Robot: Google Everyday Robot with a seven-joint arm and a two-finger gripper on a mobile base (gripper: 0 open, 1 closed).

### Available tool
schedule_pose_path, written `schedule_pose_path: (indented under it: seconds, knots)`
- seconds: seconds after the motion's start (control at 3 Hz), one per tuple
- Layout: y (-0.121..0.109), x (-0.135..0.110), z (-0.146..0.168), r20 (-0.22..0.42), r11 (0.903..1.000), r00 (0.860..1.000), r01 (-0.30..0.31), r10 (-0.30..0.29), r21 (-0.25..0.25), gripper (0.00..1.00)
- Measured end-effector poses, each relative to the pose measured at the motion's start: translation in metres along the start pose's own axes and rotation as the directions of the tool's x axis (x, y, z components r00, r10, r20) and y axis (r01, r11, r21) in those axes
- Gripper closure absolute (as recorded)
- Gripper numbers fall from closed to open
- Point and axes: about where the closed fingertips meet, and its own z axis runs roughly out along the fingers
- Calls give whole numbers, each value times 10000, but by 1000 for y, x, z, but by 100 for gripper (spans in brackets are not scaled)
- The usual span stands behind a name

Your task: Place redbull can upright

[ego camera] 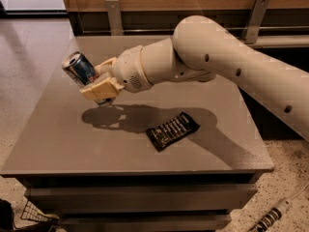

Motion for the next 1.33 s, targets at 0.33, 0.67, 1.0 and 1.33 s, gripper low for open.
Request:
schedule_pose_path:
  seconds: [0.33,0.67,1.0,1.33]
  knots:
    - [7,-1,20,961,9986,9953,-29,80,-536,100]
    - [18,1,34,1544,9912,9847,-636,813,-1163,100]
    - [30,0,39,1982,9767,9651,-1402,1714,-1623,100]
    - [35,1,41,2544,9681,9430,-1705,2144,-1837,100]
